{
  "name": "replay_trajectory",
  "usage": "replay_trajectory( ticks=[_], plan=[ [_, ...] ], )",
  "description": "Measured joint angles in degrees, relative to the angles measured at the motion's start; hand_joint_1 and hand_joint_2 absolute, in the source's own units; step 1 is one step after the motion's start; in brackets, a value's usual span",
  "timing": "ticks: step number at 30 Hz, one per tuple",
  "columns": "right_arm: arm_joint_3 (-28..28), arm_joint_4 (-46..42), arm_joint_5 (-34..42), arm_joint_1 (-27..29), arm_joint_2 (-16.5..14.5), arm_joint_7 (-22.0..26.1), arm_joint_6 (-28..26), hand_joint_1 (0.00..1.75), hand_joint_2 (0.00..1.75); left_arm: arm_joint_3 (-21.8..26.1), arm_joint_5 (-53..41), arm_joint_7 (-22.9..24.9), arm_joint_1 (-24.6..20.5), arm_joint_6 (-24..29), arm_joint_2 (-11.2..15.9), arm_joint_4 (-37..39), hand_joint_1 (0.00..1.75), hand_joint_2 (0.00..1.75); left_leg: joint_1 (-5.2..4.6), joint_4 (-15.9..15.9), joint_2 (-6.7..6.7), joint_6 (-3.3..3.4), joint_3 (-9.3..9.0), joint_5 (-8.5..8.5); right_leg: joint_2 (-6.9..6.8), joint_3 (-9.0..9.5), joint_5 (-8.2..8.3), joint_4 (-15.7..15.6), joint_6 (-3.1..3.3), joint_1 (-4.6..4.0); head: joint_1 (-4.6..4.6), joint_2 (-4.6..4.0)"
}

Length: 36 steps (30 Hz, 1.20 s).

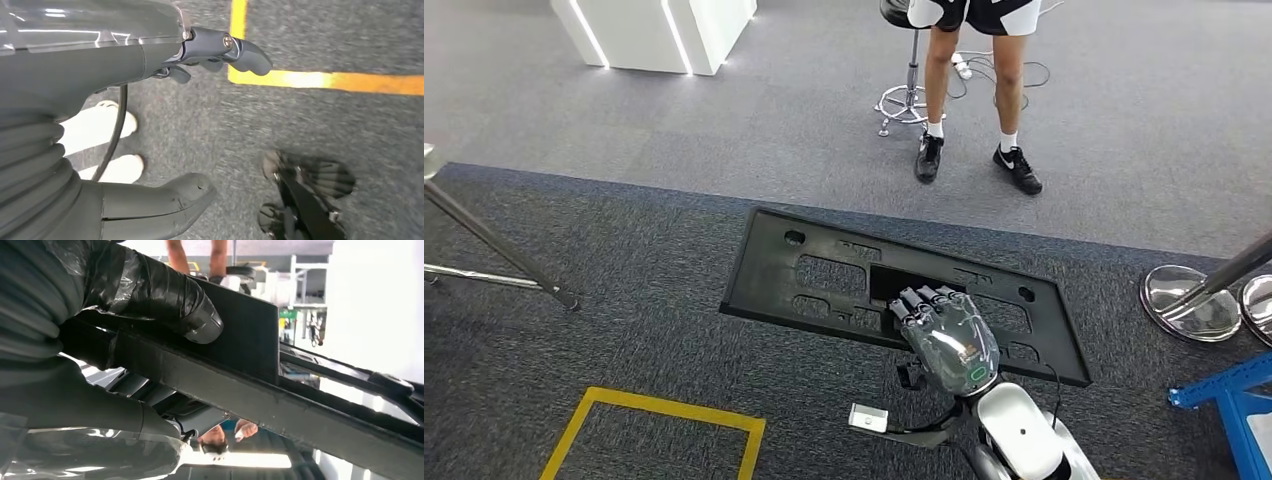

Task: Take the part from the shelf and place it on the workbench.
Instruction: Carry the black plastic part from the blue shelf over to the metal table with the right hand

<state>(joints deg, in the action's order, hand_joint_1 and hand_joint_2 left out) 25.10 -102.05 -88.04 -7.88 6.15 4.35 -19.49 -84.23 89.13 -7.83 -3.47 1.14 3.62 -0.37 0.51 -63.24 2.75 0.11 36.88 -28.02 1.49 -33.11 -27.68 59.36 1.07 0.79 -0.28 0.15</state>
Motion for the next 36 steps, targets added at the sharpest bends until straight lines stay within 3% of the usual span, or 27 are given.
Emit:
replay_trajectory(
  ticks=[1, 3, 4, 5, 6, 8, 10, 13, 15, 17, 19, 20, 22, 24, 26, 28, 30, 32, 34, 35, 36],
  plan=[
    [-0.3, -0.2, 0.3, 0.2, 0.1, 0.5, -0.1, 1.75, 1.75, 0.0, 0.0, 0.9, -0.2, 0.0, 0.1, 0.0, 0.00, 1.75, -0.04, -3.2, -1.73, -0.21, 1.46, -1.70, -0.76, 0.11, -0.04, -0.1, 0.22, -0.16, 0.00, 0.00],
    [-0.7, -0.4, 1.1, 0.5, 0.1, 1.5, 0.0, 1.75, 1.75, -0.1, 0.1, 3.2, -0.5, 0.3, 0.1, 0.0, 0.00, 1.75, 0.13, -10.2, -2.65, -0.50, 4.85, -4.70, -2.45, 0.12, -0.17, -0.1, 0.45, -0.44, -0.01, 0.00],
    [-0.8, -0.4, 1.5, 0.6, 0.1, 1.9, 0.1, 1.75, 1.75, -0.1, 0.1, 4.1, -0.6, 0.5, 0.1, 0.0, 0.00, 1.75, 0.18, -11.9, -2.66, -0.53, 5.65, -5.00, -3.28, 0.12, -0.23, -0.1, 0.51, -0.54, -0.01, 0.00],
    [-0.8, -0.4, 1.9, 0.7, 0.1, 2.3, 0.3, 1.75, 1.75, -0.1, 0.1, 4.7, -0.6, 0.8, 0.1, 0.0, 0.00, 1.75, 0.20, -11.6, -2.69, -0.47, 5.39, -4.30, -4.07, 0.14, -0.31, -0.1, 0.51, -0.63, -0.01, 0.00],
    [-0.8, -0.4, 2.2, 0.7, 0.1, 2.6, 0.5, 1.75, 1.75, -0.1, 0.2, 5.1, -0.6, 1.0, 0.1, 0.0, 0.00, 1.75, 0.18, -9.6, -2.80, -0.36, 4.26, -2.94, -4.73, 0.21, -0.39, -0.1, 0.50, -0.70, -0.01, 0.00],
    [-0.8, -0.4, 2.7, 0.8, 0.1, 3.1, 0.9, 1.75, 1.75, -0.1, 0.2, 6.2, -0.7, 1.4, 0.1, 0.0, 0.00, 1.75, -0.26, -1.3, -4.64, 0.25, -0.24, 0.31, -6.15, 0.54, -0.63, -0.1, 0.30, -0.88, -0.02, 0.00],
    [-0.8, -0.4, 2.9, 0.7, -0.1, 3.5, 1.2, 1.75, 1.75, -0.1, 0.2, 8.0, -1.1, 1.5, 0.2, 0.0, 0.00, 1.75, -0.95, 4.0, -6.23, 1.06, -2.99, 1.58, -7.43, 0.83, -0.84, -0.2, -0.15, -1.02, -0.01, 0.00],
    [-0.8, -0.3, 2.7, 0.4, -0.9, 3.7, 1.8, 1.75, 1.75, -0.1, 0.2, 9.4, -1.0, 1.2, 0.4, 0.0, 0.00, 1.75, -1.18, 5.0, -4.80, 1.98, -3.15, 1.87, -8.58, 1.28, -1.06, -0.3, -1.02, -0.91, -0.01, 0.00],
    [-0.8, -0.1, 2.3, -0.2, -1.5, 3.3, 2.0, 1.75, 1.75, -0.1, 0.1, 8.9, -1.0, 0.8, 0.4, 0.0, 0.00, 1.75, -0.80, 5.9, -3.52, 2.61, -3.78, 2.43, -6.18, 0.70, -2.65, 1.8, -1.51, -0.70, 0.00, 0.00],
    [-0.8, 0.0, 1.9, -0.4, -1.6, 2.7, 1.9, 1.75, 1.75, -0.1, 0.1, 8.2, -1.2, 0.4, 0.4, 0.0, 0.00, 1.75, -0.60, 6.2, -2.25, 3.00, -4.03, 2.72, -2.72, -2.34, -6.11, 8.4, -1.75, -0.49, 0.02, 0.00],
    [-0.8, 0.0, 1.5, -0.1, -1.5, 2.2, 1.9, 1.75, 1.75, -0.1, 0.1, 7.6, -1.2, 0.0, 0.3, 0.0, 0.00, 1.75, -0.60, 6.1, -0.70, 3.09, -3.94, 2.74, -1.65, -5.74, -8.13, 14.7, -1.93, -0.39, 0.02, 0.00],
    [-0.8, 0.0, 1.3, 0.0, -1.4, 2.0, 1.9, 1.75, 1.75, -0.1, 0.1, 7.4, -1.2, -0.1, 0.3, 0.0, 0.00, 1.75, -0.58, 6.0, 0.13, 3.05, -3.93, 2.69, -1.54, -6.28, -7.46, 15.2, -2.03, -0.33, 0.02, 0.00],
    [-0.9, -0.2, 1.1, 0.5, -1.0, 1.6, 1.6, 1.75, 1.75, -0.2, -0.2, 7.0, -1.0, -0.2, 0.1, 0.0, 0.00, 1.75, -0.48, 5.4, 1.82, 2.84, -3.91, 2.42, -0.77, -4.22, -3.23, 9.8, -2.17, -0.06, 0.03, 0.00],
    [-1.8, -0.9, 1.1, 1.7, -0.1, 1.2, 0.6, 1.75, 1.75, -0.4, -0.7, 6.4, -1.0, -0.1, -0.2, 0.0, 0.00, 1.75, -0.41, 4.5, 3.47, 2.42, -3.46, 2.00, 2.30, -1.31, -0.38, 3.0, -2.24, 0.43, 0.02, 0.00],
    [-3.4, -2.0, 1.2, 3.8, 0.9, 1.4, -0.6, 1.75, 1.75, -0.9, -1.1, 5.5, -0.8, -0.1, -0.3, 0.0, 0.00, 1.75, -0.20, 4.1, 5.04, 1.78, -2.73, 1.93, 4.06, -0.47, -0.35, 0.8, -2.08, 0.52, -0.01, 0.00],
    [-5.5, -2.9, 1.3, 5.3, 1.8, 2.1, -1.4, 1.75, 1.75, -1.3, -1.4, 4.6, -0.3, -0.4, -0.4, 0.0, 0.00, 1.75, 0.08, 4.2, 6.27, 1.04, -2.24, 2.07, 2.72, -0.25, -0.18, 0.3, -1.50, 0.39, -0.01, 0.00],
    [-7.1, -3.5, 1.3, 6.2, 2.3, 2.7, -1.9, 1.75, 1.75, -1.5, -1.5, 4.1, 0.0, -1.0, -0.4, 0.0, 0.00, 1.75, -0.03, 2.4, 3.79, 0.46, -1.40, 0.84, 1.15, 0.28, 0.06, -0.5, -0.72, 0.49, -0.04, 0.00],
    [-8.1, -4.0, 1.3, 6.8, 2.6, 3.1, -2.3, 1.75, 1.75, -1.7, -1.4, 3.7, -0.1, -1.4, -0.4, 0.0, 0.00, 1.75, -0.16, -3.7, -0.58, 0.01, 1.42, -2.64, -0.65, 0.65, 0.08, -1.0, -0.25, 0.40, -0.08, 0.00],
    [-8.7, -4.2, 1.3, 7.3, 2.9, 3.4, -2.4, 1.75, 1.75, -1.7, -1.4, 3.6, -0.2, -1.6, -0.3, 0.0, 0.00, 1.75, 0.03, -10.6, -2.20, -0.34, 4.86, -5.49, -2.54, 0.75, -0.13, -1.0, -0.15, 0.24, -0.09, 0.00],
    [-8.9, -4.2, 1.3, 7.5, 3.0, 3.5, -2.4, 1.75, 1.75, -1.7, -1.3, 3.5, -0.1, -1.6, -0.3, 0.0, 0.00, 1.75, 0.12, -11.8, -2.41, -0.43, 5.42, -5.44, -3.44, 0.81, -0.27, -0.9, -0.17, 0.21, -0.09, 0.00],
    [-9.1, -4.2, 1.3, 7.6, 3.1, 3.5, -2.4, 1.75, 1.75, -1.8, -1.3, 3.5, 0.0, -1.6, -0.3, 0.0, 0.00, 1.75, 0.18, -10.7, -2.59, -0.45, 4.81, -4.33, -4.25, 0.94, -0.41, -0.9, -0.24, 0.19, -0.09, 0.00]
  ],
)
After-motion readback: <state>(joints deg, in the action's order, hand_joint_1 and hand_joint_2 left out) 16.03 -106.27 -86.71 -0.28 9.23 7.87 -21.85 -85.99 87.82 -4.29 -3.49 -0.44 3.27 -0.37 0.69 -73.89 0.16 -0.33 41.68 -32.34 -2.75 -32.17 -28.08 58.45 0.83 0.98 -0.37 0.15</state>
